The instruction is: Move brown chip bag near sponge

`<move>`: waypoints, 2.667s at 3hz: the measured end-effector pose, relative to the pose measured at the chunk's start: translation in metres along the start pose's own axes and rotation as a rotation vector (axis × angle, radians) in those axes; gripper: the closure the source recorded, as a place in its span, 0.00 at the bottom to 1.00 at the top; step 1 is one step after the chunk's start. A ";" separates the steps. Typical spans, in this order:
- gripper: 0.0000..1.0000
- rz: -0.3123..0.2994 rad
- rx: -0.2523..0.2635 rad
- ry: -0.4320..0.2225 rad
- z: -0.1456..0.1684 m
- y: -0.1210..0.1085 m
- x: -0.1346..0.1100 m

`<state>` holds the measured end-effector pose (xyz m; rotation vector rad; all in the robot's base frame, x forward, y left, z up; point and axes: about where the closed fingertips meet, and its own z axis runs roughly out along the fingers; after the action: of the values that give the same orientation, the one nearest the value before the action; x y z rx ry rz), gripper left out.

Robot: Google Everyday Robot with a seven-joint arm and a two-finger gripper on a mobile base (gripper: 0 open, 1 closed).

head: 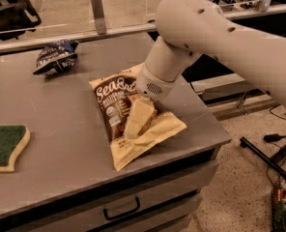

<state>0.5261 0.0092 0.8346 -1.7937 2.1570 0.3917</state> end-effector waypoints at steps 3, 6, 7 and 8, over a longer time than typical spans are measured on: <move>0.97 0.000 0.000 0.000 -0.008 0.000 -0.003; 1.00 0.000 0.000 0.000 -0.009 0.000 -0.004; 1.00 0.000 0.000 -0.001 -0.010 0.000 -0.004; 1.00 0.000 0.000 -0.001 -0.010 0.000 -0.005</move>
Offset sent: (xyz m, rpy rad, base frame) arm -0.0048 0.0006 -0.0080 -0.0202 -0.0003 -0.0049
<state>0.5261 0.0092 0.8460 -1.7936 2.1566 0.3927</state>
